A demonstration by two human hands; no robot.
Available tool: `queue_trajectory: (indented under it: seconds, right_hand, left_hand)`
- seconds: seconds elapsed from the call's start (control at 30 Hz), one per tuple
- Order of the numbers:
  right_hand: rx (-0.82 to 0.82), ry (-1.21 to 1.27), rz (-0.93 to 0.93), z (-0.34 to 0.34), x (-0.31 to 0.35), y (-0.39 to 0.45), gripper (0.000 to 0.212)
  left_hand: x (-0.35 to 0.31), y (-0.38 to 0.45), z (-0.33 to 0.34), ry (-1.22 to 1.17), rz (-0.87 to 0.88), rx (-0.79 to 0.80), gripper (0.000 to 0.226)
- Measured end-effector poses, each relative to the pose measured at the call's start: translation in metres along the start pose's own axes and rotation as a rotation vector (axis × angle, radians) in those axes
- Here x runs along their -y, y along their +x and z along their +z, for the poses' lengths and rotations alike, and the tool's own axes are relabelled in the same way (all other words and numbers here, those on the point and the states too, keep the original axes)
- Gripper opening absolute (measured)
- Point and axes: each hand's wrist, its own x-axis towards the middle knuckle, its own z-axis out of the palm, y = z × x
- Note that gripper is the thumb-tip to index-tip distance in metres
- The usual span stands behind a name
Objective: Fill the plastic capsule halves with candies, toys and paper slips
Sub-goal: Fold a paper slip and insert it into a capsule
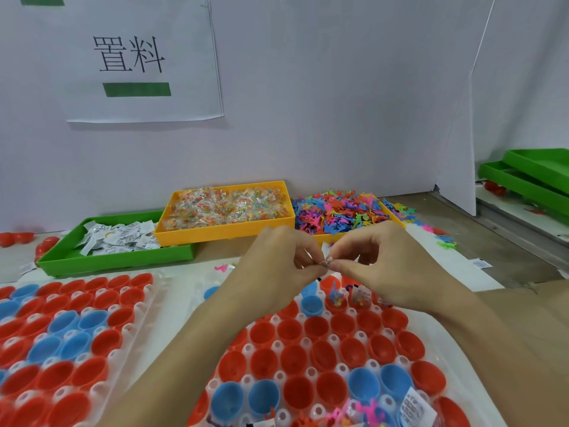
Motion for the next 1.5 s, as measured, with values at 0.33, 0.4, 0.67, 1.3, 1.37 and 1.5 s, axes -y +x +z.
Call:
queue_trajectory:
  seconds: [0.33,0.4,0.67,1.3,1.37,1.5]
  right_hand:
    - [0.179,-0.209,0.063,-0.007,0.005,-0.004,0.030]
    - [0.199,-0.242,0.063,-0.007,0.005,-0.004,0.033]
    - [0.249,-0.313,0.075,-0.003,0.004,-0.005,0.026]
    - [0.245,-0.297,0.061,-0.001,0.007,-0.006,0.013]
    - [0.237,-0.298,0.049,-0.002,0.007,-0.006,0.012]
    - [0.232,-0.301,0.056,-0.003,0.007,-0.006,0.010]
  left_hand:
    - [0.004,0.000,-0.011,0.042,-0.026,0.062,0.006]
    - [0.004,-0.001,-0.012,0.042,-0.024,0.065,0.005]
    - [0.004,0.000,-0.012,0.060,0.000,0.076,0.001]
    - [0.002,-0.002,-0.014,0.075,0.065,0.155,0.009]
    - [0.002,-0.003,-0.012,0.105,0.076,0.231,0.004]
    - [0.007,-0.006,-0.005,0.182,0.120,0.349,0.012]
